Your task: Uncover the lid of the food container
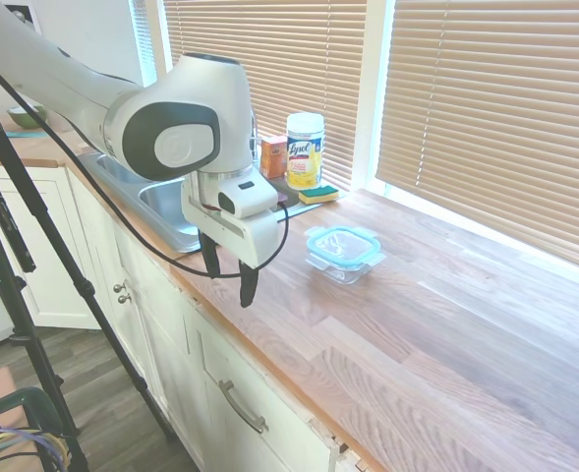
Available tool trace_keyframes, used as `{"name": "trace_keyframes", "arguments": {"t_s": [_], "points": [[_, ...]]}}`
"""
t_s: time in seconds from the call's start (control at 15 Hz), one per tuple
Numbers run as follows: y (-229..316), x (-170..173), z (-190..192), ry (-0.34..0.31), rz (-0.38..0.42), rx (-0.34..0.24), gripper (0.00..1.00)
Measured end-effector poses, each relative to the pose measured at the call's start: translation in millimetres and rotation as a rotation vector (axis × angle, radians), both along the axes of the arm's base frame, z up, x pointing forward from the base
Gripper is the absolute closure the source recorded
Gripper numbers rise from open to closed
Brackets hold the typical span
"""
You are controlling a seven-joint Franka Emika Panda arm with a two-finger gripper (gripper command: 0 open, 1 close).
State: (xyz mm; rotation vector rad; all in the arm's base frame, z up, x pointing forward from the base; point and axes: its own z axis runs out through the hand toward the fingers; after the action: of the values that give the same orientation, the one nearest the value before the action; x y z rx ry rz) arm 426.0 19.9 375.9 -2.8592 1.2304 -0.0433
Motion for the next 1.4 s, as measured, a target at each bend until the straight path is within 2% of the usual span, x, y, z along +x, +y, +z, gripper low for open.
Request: {"name": "trace_keyframes", "arguments": {"t_s": [0.27,0.53,0.8,1.13,1.4], "points": [[0,1,0,-0.005,0.008,-0.025,0.00],[19,12,10,-0.055,0.040,-0.068,0.00],[47,52,12,-0.098,0.063,-0.124,0.00],[103,110,14,-0.189,0.096,-0.233,0.00],[136,158,11,-0.286,0.078,-0.364,0.00]]}}
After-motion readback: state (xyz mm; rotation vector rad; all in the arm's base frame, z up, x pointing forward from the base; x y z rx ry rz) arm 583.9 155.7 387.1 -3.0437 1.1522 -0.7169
